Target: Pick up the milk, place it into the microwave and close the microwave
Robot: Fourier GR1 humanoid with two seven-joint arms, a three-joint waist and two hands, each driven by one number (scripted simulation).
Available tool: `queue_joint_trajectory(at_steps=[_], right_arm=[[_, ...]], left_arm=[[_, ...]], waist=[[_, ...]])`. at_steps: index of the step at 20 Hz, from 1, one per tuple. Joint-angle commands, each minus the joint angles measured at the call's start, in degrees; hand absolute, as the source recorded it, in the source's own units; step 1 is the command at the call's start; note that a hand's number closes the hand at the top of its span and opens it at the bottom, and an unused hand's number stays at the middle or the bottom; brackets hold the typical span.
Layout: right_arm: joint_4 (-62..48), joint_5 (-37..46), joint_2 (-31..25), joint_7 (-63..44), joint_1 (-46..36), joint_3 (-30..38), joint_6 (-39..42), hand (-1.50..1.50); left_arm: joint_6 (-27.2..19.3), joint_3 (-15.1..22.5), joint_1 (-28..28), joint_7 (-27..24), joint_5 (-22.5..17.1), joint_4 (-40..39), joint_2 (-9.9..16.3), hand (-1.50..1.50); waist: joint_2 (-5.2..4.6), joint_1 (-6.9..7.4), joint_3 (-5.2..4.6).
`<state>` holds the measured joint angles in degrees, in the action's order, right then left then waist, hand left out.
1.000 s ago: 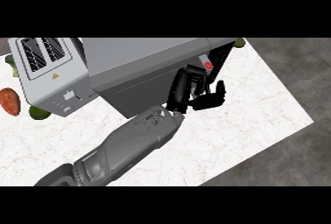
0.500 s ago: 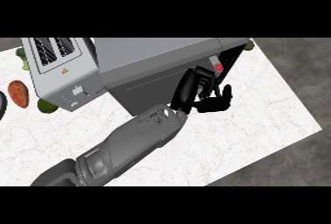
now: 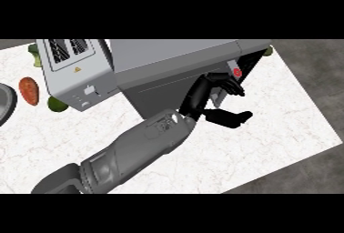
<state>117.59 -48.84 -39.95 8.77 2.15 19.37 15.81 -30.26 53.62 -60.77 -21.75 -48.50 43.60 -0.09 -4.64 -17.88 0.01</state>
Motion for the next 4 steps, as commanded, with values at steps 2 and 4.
queue_joint_trajectory(at_steps=[2,4], right_arm=[[2.0,-1.0,-0.2,-0.7,0.8,1.3,-0.8,-1.50],[2.1,-1.9,-0.2,-0.9,1.2,1.7,-0.5,-1.50]], left_arm=[[-3.4,-5.2,2.2,-0.3,-2.3,-9.8,5.3,-1.50],[-2.5,-5.3,2.5,-0.9,-3.0,-9.6,5.5,-1.50]], waist=[[-0.16,2.50,-0.24],[-0.36,2.95,-0.20]])
